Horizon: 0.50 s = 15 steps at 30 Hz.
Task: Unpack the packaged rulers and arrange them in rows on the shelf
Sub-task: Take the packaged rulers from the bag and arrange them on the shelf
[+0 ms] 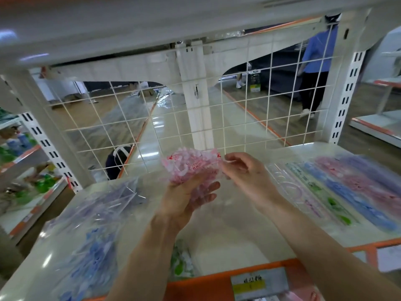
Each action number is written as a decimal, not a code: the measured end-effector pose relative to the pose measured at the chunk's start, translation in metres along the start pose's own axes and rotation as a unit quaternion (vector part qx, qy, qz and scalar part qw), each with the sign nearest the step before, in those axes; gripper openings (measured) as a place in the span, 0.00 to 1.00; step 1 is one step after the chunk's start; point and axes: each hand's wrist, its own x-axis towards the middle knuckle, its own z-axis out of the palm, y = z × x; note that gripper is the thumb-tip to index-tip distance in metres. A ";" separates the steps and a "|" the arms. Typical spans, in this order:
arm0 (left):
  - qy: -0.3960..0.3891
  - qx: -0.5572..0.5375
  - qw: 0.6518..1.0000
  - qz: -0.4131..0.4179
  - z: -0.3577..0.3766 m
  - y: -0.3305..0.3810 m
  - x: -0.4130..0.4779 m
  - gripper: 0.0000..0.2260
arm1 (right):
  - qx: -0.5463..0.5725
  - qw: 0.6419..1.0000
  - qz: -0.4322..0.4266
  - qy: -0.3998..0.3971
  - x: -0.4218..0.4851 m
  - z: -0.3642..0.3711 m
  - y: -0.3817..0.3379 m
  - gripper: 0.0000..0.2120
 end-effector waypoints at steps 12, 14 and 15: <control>0.000 -0.004 1.000 -0.007 -0.005 -0.003 0.003 0.18 | 0.121 0.990 0.066 0.029 0.006 -0.013 0.001 0.06; -0.014 -0.011 1.000 0.000 -0.005 -0.002 0.003 0.18 | 0.135 0.988 0.068 0.031 0.006 -0.014 0.000 0.06; -0.019 -0.017 1.000 0.000 -0.004 -0.002 0.003 0.19 | 0.134 0.988 0.071 0.038 0.005 -0.014 0.000 0.06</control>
